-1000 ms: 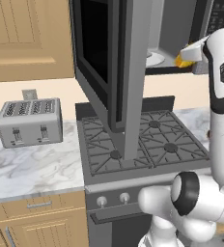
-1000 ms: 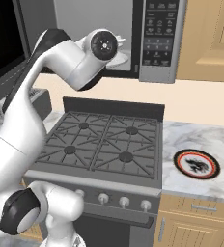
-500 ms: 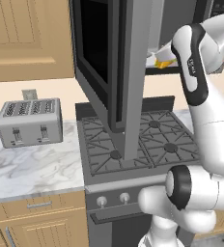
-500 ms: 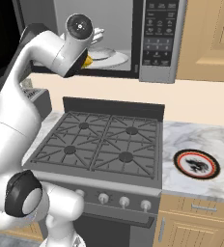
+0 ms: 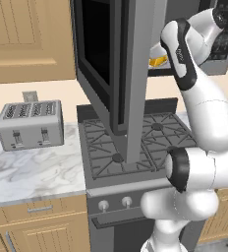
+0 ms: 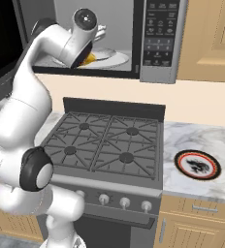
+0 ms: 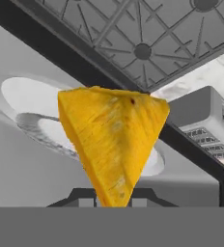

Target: Pick the cheese from the counter and place it in the microwave. Then turn on the microwave.

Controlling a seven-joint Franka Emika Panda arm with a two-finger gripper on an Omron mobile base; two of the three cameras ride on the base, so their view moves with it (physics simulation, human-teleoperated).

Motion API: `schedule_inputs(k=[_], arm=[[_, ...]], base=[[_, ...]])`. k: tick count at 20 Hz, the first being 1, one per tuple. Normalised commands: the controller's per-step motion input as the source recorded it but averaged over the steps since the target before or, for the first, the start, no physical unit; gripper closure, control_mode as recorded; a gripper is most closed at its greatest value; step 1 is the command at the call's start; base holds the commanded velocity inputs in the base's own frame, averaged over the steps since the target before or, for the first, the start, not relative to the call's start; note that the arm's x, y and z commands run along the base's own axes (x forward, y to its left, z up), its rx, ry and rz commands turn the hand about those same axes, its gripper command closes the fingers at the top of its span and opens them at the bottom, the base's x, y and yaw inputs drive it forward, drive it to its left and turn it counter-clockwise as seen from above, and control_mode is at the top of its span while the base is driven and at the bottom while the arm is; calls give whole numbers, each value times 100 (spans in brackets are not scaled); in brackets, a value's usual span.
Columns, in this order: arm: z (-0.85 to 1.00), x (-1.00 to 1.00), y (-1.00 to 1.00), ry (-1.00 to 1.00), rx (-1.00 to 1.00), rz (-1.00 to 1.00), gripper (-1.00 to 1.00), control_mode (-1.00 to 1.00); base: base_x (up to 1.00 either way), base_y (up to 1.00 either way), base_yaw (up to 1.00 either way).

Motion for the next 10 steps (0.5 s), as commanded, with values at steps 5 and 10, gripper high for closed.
schedule_inputs(k=[5,10], arm=[[34,68,5,15,7,-6,100,-100],[19,56,6,14,8,-5,100,-100]], base=[[0,0,0],[0,0,0]])
